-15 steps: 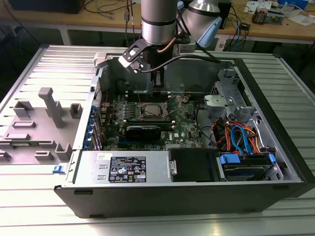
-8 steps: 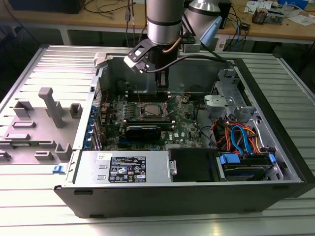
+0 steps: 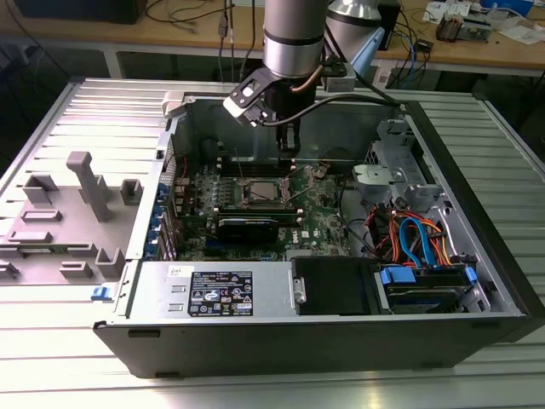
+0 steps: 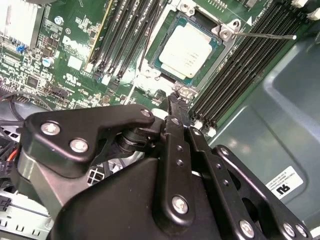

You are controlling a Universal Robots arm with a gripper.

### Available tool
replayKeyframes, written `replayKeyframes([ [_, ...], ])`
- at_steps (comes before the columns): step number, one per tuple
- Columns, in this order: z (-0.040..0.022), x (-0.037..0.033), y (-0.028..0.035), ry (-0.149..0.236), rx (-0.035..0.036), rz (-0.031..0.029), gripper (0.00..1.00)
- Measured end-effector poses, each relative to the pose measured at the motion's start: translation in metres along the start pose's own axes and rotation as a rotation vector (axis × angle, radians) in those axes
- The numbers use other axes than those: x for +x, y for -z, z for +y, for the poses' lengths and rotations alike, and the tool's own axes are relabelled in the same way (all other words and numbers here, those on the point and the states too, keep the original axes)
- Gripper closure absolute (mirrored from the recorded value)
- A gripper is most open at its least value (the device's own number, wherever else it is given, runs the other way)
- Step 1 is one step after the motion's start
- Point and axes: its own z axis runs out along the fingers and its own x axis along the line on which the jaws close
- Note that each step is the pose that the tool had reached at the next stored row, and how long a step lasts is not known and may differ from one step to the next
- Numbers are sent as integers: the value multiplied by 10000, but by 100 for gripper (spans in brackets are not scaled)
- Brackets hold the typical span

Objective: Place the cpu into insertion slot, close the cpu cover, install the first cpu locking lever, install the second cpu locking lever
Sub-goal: 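Close the cpu cover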

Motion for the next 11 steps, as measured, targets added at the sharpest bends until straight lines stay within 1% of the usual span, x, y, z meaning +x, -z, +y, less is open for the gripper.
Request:
replayKeyframes([
  [11,19,4,-1,0,0,0,89],
])
